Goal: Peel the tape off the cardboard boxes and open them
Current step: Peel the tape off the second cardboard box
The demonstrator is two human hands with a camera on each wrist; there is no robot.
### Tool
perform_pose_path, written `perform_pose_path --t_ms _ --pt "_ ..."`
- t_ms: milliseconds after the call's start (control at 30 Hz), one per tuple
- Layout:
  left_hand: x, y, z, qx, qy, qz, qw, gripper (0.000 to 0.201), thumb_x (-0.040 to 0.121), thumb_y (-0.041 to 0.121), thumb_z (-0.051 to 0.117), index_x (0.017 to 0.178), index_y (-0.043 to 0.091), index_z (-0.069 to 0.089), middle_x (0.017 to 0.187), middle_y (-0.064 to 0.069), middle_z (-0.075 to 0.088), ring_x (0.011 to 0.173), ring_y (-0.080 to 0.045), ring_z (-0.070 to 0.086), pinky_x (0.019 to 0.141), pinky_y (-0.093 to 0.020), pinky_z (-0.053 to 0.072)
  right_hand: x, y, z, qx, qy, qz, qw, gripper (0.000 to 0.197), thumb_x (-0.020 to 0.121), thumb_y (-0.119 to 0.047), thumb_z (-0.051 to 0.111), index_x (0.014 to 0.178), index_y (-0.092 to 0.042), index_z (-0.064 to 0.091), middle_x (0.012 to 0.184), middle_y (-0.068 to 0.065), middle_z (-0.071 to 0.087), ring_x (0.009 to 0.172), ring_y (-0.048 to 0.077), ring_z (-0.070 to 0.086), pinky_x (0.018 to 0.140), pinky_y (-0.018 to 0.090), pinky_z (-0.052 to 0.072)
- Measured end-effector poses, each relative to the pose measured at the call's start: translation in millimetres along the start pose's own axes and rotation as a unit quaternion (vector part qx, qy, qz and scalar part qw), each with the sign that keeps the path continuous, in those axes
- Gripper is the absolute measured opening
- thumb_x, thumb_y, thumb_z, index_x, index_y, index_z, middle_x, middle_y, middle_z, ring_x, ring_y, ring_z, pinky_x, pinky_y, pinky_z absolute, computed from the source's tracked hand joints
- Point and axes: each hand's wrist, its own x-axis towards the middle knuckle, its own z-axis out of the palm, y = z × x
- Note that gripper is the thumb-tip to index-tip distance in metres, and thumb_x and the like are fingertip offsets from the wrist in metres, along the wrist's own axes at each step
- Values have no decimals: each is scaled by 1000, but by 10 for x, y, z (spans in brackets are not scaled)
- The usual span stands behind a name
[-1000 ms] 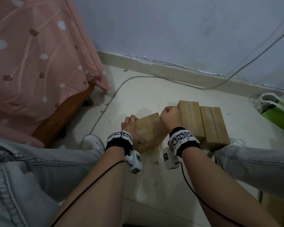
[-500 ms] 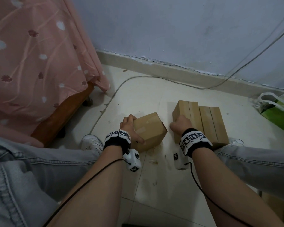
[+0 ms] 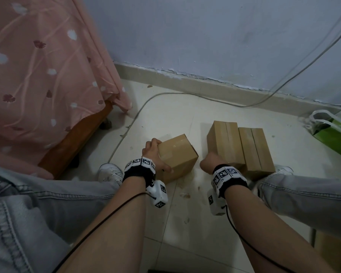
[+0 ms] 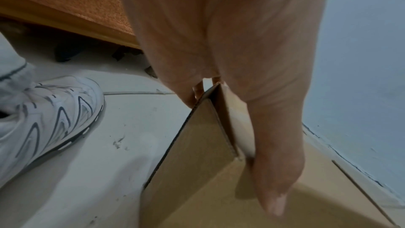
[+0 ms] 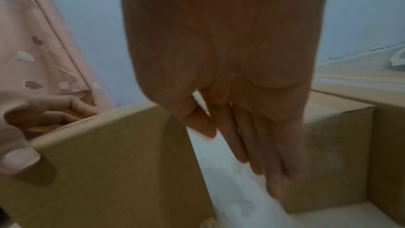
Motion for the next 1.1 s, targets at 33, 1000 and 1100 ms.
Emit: perform_pose_path --t_ms 33,1000,1100 --pt "0 -1 -3 0 -1 0 1000 104 50 28 95 132 22 31 132 -2 32 125 -27 36 96 -40 44 5 -8 36 -17 -36 2 999 18 96 -18 47 100 -2 56 91 12 58 83 26 57 69 30 46" --pt "35 3 19 2 2 3 1000 103 50 29 95 129 23 31 130 -1 33 124 -26 36 91 -37 44 146 91 288 63 -45 -29 997 19 88 -17 70 89 2 72 83 14 74 74 23 74 75 37 61" --pt "38 8 18 5 1 1 1000 104 50 30 95 130 23 30 131 -2 33 125 -26 35 93 -39 44 147 137 318 68 -54 -33 996 17 90 -8 64 101 1 73 99 16 73 89 26 71 85 38 59"
